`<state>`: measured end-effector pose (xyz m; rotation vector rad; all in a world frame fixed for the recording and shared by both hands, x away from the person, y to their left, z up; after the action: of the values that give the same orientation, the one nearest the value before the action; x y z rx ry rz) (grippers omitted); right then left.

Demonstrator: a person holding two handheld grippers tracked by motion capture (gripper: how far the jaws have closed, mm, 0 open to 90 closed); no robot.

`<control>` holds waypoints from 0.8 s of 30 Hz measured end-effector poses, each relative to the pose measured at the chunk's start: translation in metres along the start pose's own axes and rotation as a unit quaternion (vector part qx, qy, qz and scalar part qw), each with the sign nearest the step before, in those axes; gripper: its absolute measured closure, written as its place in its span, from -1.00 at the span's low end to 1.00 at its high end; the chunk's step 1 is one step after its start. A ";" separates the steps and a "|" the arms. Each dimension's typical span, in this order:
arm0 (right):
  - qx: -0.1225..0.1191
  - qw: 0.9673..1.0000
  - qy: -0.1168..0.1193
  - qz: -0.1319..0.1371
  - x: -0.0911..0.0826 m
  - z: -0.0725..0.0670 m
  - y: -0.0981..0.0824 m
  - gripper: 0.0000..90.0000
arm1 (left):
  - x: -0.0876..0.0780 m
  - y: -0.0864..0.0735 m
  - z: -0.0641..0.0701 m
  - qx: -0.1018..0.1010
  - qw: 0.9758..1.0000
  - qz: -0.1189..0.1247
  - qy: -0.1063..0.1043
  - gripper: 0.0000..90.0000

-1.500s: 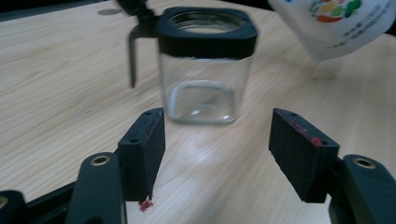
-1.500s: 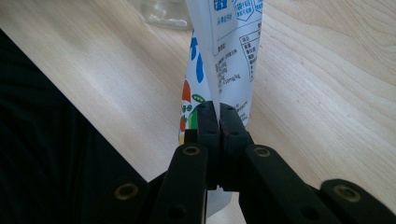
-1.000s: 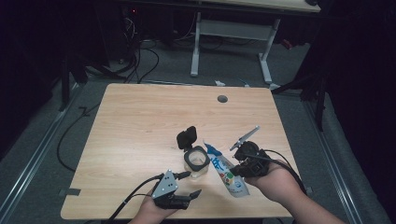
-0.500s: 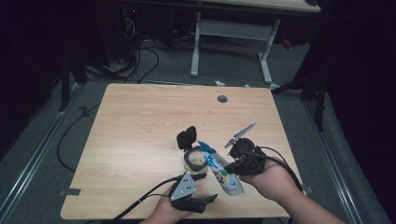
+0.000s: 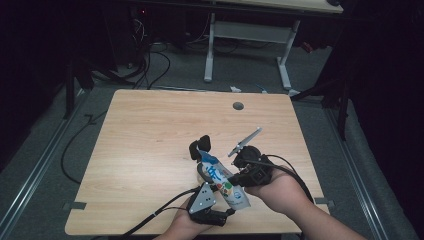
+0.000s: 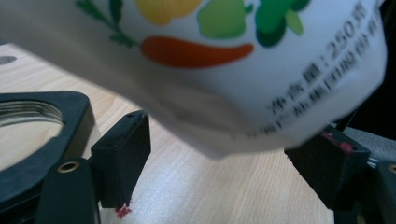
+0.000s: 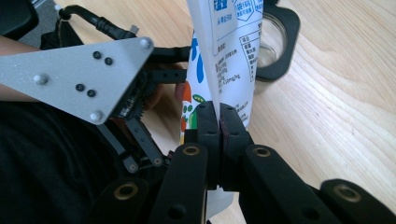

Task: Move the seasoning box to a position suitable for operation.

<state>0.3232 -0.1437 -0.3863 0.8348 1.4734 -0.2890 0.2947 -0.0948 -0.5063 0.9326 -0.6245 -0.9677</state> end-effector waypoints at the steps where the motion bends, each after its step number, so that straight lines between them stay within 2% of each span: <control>1: -0.001 1.000 0.003 0.001 0.000 -0.002 0.002 0.99 | -0.001 0.002 0.000 -0.003 1.000 0.003 -0.001 -0.51; 4: -0.007 1.000 0.002 0.005 0.000 -0.005 0.007 0.99 | -0.002 0.007 0.003 -0.013 1.000 0.012 -0.009 -0.52; 6: -0.009 1.000 0.004 0.004 0.000 -0.007 0.010 0.99 | -0.003 0.008 0.003 -0.014 1.000 0.014 -0.006 -0.52; 15: 0.001 1.000 0.001 0.004 0.002 -0.003 0.007 0.99 | -0.005 0.006 0.003 -0.006 1.000 0.008 0.008 -0.39; 24: 0.009 1.000 0.000 -0.003 0.009 0.002 0.002 1.00 | -0.006 -0.001 0.009 -0.002 1.000 -0.001 0.010 -0.22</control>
<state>0.3272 -0.1408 -0.3941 0.8448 1.4749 -0.3090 0.2844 -0.0935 -0.5029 0.9374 -0.6048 -0.9612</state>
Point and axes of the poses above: each handheld gripper's, and its own axes: x roughly forward along the jaws, y roughly out of its top, z roughly to its right, the point moved 6 cm from there along x, roughly forward along the jaws, and after that the axes turned 3 degrees about -z, right-handed, at the moved point
